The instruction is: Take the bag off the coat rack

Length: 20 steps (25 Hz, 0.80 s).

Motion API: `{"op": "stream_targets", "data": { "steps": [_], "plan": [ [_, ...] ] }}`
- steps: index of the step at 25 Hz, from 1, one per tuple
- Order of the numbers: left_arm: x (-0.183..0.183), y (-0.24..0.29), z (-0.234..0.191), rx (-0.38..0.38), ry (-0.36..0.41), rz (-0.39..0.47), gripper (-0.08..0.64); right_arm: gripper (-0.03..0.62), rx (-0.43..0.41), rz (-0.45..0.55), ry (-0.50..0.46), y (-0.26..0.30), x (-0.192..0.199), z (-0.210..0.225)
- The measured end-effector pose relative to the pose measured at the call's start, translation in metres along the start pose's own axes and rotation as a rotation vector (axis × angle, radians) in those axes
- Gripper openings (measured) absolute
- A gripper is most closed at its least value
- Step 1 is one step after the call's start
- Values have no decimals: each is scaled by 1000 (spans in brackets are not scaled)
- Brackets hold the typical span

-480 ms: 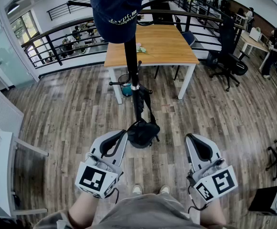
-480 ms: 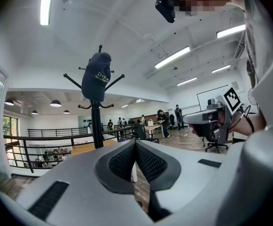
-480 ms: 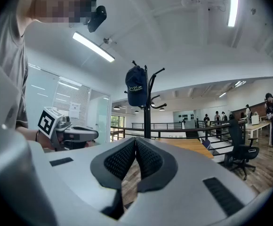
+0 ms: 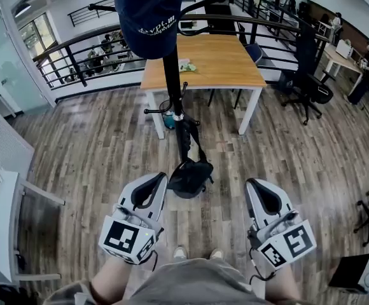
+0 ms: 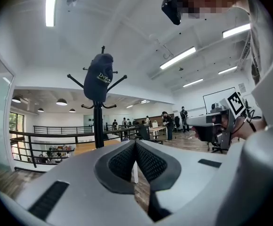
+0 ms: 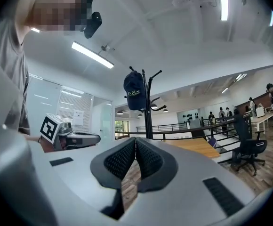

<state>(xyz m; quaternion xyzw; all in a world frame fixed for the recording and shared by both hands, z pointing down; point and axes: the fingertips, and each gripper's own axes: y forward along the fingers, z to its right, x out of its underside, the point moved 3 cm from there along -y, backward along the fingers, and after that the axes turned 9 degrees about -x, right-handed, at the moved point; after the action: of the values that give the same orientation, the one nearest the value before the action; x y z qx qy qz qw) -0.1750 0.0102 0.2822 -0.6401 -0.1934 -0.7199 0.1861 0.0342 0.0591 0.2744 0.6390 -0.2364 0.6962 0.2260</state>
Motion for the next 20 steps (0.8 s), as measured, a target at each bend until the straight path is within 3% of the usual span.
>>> {"op": "stream_targets", "data": {
  "steps": [8, 9, 10, 11, 12, 17, 20],
  "plan": [
    [4, 17, 26, -36, -38, -32, 17, 36, -26, 2, 39, -12, 6, 37],
    [4, 19, 28, -54, -44, -28, 17, 63, -25, 12, 53, -13, 6, 43],
    [3, 21, 30, -70, -52, -23, 27, 140, -23, 18, 65, -15, 6, 49],
    [2, 22, 32, -79, -59, -18, 125, 212, -22, 20, 75, -16, 6, 54],
    [2, 22, 34, -86, -68, -12, 179, 240, -23, 19, 83, -18, 6, 57],
    [2, 20, 41, -147, -73, -22, 193, 258, -48, -22, 9, -27, 7, 62],
    [7, 24, 41, -174, -73, -43, 193, 258, -67, -33, 25, -25, 13, 68]
  ]
}}
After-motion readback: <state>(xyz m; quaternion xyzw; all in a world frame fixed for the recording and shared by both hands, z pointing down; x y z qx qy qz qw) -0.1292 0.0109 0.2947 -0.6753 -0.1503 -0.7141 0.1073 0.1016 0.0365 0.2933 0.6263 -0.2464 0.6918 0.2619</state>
